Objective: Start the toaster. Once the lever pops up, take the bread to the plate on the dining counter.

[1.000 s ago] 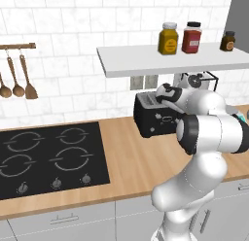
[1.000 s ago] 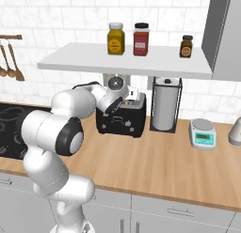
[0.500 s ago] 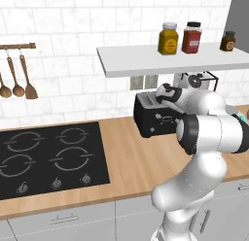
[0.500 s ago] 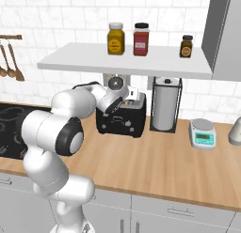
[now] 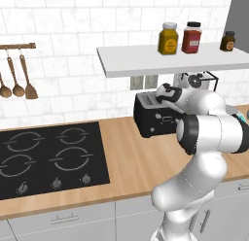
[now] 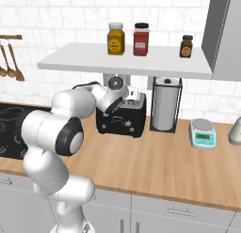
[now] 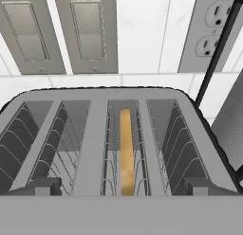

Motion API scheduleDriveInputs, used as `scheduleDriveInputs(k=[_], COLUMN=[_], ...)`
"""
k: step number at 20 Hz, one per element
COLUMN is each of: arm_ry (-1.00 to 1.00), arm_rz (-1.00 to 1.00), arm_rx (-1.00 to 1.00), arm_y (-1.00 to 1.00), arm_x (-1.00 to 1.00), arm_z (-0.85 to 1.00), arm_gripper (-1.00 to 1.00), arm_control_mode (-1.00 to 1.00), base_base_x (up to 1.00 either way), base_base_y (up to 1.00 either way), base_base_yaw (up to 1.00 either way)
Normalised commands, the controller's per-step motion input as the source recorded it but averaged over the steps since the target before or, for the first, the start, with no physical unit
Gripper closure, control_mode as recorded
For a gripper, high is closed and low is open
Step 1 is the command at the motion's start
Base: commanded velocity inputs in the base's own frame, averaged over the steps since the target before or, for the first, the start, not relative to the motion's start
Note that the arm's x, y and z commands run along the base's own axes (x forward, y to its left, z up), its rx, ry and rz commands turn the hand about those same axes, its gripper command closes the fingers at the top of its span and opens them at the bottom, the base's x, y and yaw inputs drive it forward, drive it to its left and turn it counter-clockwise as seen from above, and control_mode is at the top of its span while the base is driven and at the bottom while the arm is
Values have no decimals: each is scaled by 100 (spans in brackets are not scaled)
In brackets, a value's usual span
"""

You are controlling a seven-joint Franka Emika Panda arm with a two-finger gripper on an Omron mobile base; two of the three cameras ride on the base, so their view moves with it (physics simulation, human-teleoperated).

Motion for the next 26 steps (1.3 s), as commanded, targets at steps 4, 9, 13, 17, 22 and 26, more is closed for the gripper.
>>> scheduleDriveInputs(k=[4, 9, 13, 17, 22, 26], arm_ry=[0, 0, 0, 0, 0, 0], arm_rz=[0, 0, 0, 0, 0, 0], arm_rx=[0, 0, 0, 0, 0, 0], arm_y=[0, 0, 0, 0, 0, 0], arm_x=[0, 0, 0, 0, 0, 0], arm_z=[0, 0, 0, 0, 0, 0], arm_gripper=[-100, -100, -100, -100, -100, -100], arm_control_mode=[-100, -100, -100, -100, -100, -100], base_base_x=[0, 0, 0, 0, 0, 0], base_base_y=[0, 0, 0, 0, 0, 0], base_base_yaw=[0, 0, 0, 0, 0, 0])
